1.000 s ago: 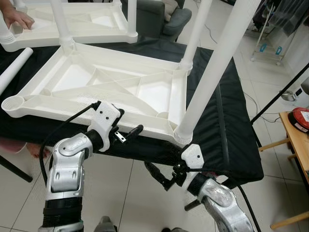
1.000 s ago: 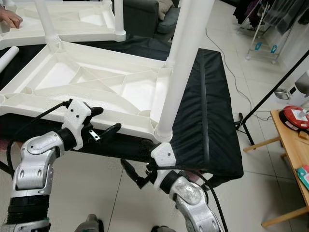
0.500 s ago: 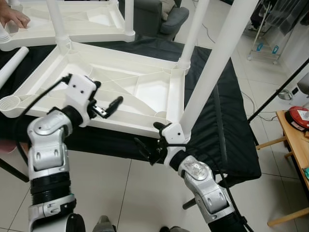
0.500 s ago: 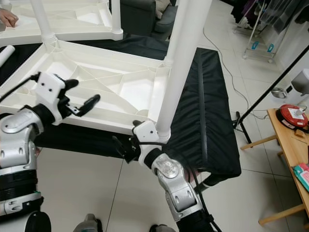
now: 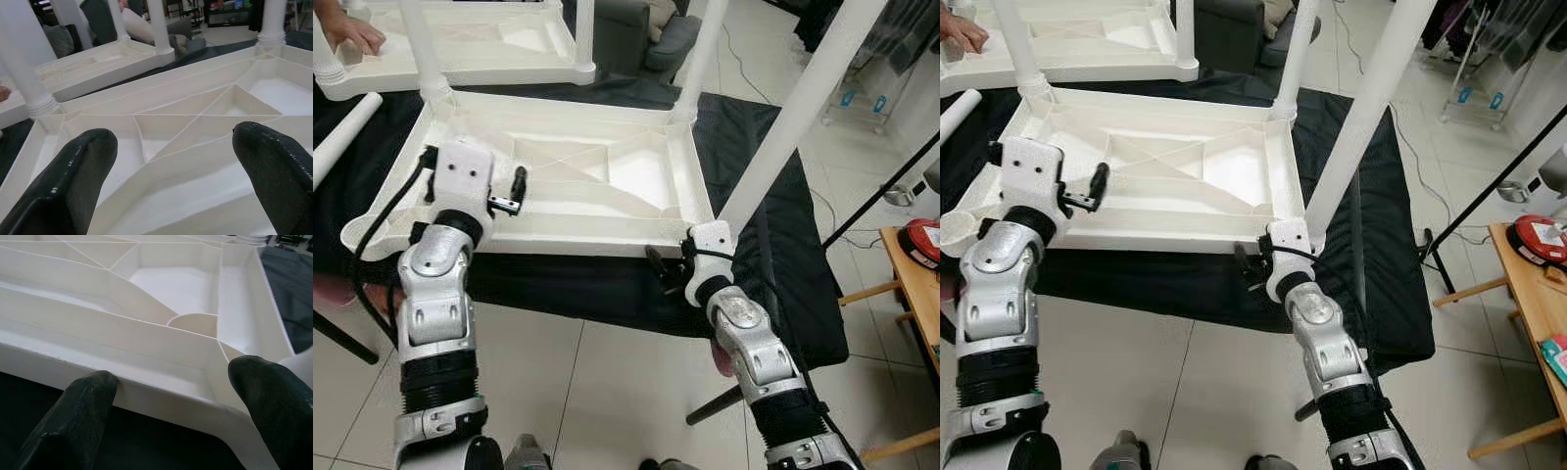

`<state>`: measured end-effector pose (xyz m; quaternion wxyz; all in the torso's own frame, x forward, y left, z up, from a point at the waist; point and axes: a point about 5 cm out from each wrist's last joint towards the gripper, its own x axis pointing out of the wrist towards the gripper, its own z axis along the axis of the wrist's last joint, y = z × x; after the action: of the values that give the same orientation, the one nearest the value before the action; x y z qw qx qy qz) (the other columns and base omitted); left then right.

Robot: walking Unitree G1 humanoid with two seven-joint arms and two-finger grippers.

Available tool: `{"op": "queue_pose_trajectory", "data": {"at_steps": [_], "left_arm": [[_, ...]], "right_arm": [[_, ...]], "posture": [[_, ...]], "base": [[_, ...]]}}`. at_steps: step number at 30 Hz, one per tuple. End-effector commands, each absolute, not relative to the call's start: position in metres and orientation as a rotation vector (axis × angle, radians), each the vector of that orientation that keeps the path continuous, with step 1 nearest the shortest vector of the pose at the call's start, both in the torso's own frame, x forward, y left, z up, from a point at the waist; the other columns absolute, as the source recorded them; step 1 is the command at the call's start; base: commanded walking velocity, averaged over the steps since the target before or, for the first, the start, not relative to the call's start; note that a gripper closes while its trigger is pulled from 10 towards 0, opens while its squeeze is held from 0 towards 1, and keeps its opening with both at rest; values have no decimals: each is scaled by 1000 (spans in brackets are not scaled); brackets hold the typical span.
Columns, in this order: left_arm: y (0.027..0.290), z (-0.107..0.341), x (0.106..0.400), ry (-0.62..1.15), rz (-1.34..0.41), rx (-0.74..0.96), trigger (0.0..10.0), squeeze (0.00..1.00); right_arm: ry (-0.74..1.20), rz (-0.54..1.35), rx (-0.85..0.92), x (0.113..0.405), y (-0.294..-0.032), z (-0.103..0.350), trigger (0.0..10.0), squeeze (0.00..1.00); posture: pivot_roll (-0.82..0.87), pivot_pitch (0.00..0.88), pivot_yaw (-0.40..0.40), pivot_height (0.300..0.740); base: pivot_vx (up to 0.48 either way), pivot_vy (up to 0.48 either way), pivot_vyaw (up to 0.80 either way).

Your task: Building children table

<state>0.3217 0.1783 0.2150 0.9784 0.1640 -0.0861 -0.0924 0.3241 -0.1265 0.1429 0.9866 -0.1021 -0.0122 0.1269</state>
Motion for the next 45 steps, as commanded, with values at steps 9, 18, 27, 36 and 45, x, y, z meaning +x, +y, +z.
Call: {"op": "queue_pose_trajectory", "data": {"at_steps": [9,18,27,36,45], "left_arm": [[175,206,322,-156,-164,343,10000,0],[182,197,320,-92,-171,305,10000,0],[179,189,310,-61,-246,298,10000,0],[155,186,305,-100,-322,276,10000,0],[159,188,313,-115,-262,296,10000,0]], "right_arm": [[-23,-71,-223,342,-194,154,10000,0],[-209,178,-119,311,-131,165,10000,0],[-262,175,-93,280,-111,156,10000,0],[-315,96,-98,279,-114,164,10000,0],[-342,55,-122,287,-120,170,10000,0]], "posture": [[190,109,-69,740],[190,98,-76,740],[182,85,-72,740],[174,44,-56,740],[186,29,-63,740]], "base": [[0,0,0],[0,0,0],[0,0,0],[0,0,0],[0,0,0]]}}
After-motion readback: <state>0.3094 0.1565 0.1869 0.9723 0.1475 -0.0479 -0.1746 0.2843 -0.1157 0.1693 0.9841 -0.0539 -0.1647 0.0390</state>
